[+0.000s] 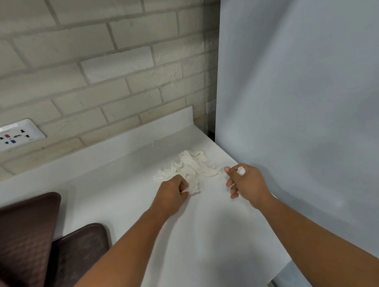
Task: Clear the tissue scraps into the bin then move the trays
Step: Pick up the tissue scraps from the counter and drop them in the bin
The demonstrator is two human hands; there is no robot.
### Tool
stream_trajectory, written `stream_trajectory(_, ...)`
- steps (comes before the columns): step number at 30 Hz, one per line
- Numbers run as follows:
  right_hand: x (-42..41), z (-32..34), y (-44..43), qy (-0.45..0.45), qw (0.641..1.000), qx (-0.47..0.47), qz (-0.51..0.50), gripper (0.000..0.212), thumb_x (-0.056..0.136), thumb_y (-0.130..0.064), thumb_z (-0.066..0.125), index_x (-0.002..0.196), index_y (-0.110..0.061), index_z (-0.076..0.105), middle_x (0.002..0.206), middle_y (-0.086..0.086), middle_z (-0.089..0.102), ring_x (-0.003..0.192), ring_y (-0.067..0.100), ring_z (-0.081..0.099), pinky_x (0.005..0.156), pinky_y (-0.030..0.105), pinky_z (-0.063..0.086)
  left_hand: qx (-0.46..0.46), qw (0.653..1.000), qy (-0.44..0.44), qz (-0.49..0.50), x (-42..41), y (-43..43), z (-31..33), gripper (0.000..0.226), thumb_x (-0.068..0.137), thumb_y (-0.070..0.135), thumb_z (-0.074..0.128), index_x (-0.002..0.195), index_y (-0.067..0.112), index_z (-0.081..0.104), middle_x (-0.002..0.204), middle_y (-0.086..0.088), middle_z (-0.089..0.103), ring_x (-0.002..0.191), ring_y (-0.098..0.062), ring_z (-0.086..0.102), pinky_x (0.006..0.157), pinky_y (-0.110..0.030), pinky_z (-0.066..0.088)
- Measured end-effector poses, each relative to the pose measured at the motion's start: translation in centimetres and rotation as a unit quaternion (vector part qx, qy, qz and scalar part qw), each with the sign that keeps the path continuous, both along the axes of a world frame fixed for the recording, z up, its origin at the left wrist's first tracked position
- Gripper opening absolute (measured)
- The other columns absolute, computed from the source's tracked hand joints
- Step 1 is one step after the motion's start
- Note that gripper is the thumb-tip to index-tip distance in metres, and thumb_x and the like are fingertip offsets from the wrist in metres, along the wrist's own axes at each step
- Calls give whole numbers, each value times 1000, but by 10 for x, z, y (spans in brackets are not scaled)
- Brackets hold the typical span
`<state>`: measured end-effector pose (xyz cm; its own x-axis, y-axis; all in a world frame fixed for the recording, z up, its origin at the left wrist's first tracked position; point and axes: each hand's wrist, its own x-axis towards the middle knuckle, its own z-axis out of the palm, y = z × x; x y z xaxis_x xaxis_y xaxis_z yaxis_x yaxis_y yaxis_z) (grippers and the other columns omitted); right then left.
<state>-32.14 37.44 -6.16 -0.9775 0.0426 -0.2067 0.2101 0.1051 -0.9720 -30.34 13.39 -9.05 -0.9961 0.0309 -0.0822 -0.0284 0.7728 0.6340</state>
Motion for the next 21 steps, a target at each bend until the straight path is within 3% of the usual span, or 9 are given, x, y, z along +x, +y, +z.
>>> stream_trajectory(3,14,6,6,-2,1000,13,22,35,90,-38,68,86,-4,64,58,16,60,41,24,44,40,27,40,4,999,-43,-24,15,0,16,41,92,8,55,131,21,55,108,-4,69,94,-19,64,76,-12,42)
stream_trajectory(5,24,9,13,-12,999,14,28,40,89,-39,69,82,-1,59,54,12,49,41,19,36,40,22,30,-5,996,-86,-28,28,5,25,37,97,8,44,129,15,59,124,-2,62,113,-21,58,91,-22,41)
stream_trajectory(7,36,13,20,-10,999,21,38,40,89,-41,68,77,-5,57,57,8,42,43,17,30,42,21,25,-19,992,-127,-17,43,12,28,33,100,14,37,120,11,63,127,-4,61,116,-22,55,94,-28,41)
stream_trajectory(10,55,18,34,21,996,69,57,48,89,-44,66,72,-2,50,58,6,40,46,16,30,45,23,26,-20,988,-155,12,67,24,25,31,101,41,41,95,15,57,111,-5,64,96,-20,57,79,-30,41)
stream_trajectory(14,89,25,62,57,987,138,59,61,91,-50,59,68,1,35,62,6,35,55,17,30,50,25,27,-52,994,-89,43,98,48,26,54,97,60,39,69,14,44,74,-2,54,73,-19,52,65,-30,36)
stream_trajectory(18,131,27,96,52,984,165,36,58,93,-55,53,58,-16,28,53,-1,29,49,15,28,50,27,25,113,989,-64,77,134,92,34,56,91,62,52,68,11,45,61,-4,56,52,-17,51,56,-28,45)
stream_trajectory(21,162,16,124,33,986,159,26,60,93,-58,50,59,-11,33,55,4,31,49,16,30,55,29,27,120,990,-62,48,160,134,37,55,86,65,57,66,15,44,61,1,50,56,-16,47,58,-29,40)
